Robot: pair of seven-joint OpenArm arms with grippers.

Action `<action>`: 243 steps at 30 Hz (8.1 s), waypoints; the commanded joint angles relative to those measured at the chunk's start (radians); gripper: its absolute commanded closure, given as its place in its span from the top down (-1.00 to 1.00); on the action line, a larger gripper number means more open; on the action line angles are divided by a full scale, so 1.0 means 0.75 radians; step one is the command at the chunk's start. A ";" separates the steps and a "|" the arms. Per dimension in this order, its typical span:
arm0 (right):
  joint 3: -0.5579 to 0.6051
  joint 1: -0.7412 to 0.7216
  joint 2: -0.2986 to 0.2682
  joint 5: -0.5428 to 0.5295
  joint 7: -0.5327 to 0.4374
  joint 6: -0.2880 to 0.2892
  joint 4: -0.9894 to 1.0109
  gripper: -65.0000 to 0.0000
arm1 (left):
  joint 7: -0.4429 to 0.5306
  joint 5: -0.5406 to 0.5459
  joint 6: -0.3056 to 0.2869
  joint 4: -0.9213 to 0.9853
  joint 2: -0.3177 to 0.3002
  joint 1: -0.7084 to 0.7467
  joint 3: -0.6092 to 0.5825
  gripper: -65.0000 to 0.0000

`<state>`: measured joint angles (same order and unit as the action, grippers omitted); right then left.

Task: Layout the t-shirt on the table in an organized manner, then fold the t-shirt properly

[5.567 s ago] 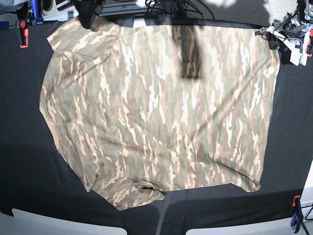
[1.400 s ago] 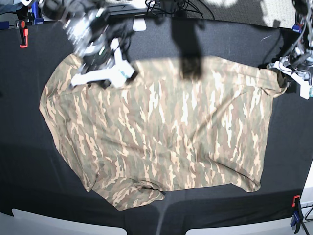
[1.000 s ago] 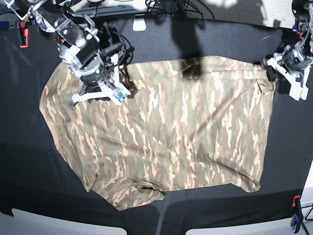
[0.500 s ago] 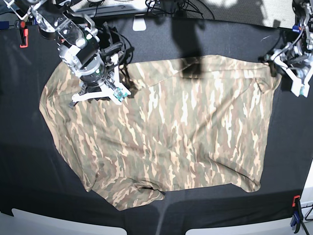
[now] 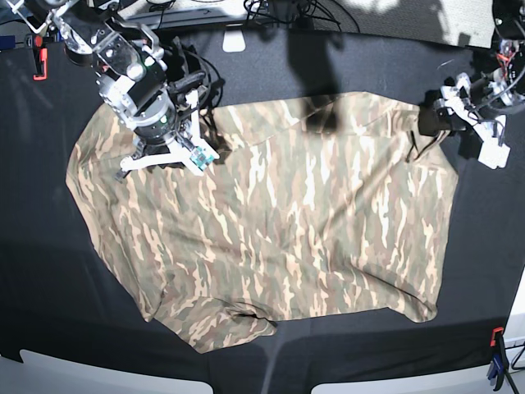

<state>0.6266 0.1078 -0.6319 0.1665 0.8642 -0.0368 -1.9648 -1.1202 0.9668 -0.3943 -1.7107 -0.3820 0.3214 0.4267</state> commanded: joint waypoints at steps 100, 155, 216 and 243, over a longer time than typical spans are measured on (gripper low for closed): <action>-0.364 -0.189 -0.014 -0.153 -0.018 0.182 -0.024 -1.00 | 0.799 -0.409 -0.034 0.458 0.051 -0.402 -0.196 -1.00; -0.361 -0.366 -0.014 -0.170 -0.195 0.548 0.129 -1.00 | 0.296 -0.152 -0.204 0.458 0.139 -0.383 -0.196 -0.41; -0.260 -1.035 0.157 -1.405 0.257 0.980 0.887 -0.07 | 0.370 -0.187 -0.214 0.458 0.162 -0.314 -0.196 -0.41; -0.382 -0.989 0.352 -0.882 0.159 0.980 1.394 -0.29 | 0.370 -0.187 -0.214 0.458 0.162 -0.314 -0.196 -0.41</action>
<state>0.3466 -0.5980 -0.3592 -0.4847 0.9943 0.6926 -0.9047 -0.8413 0.8223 -0.5514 -1.3529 -0.2520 0.0917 0.2768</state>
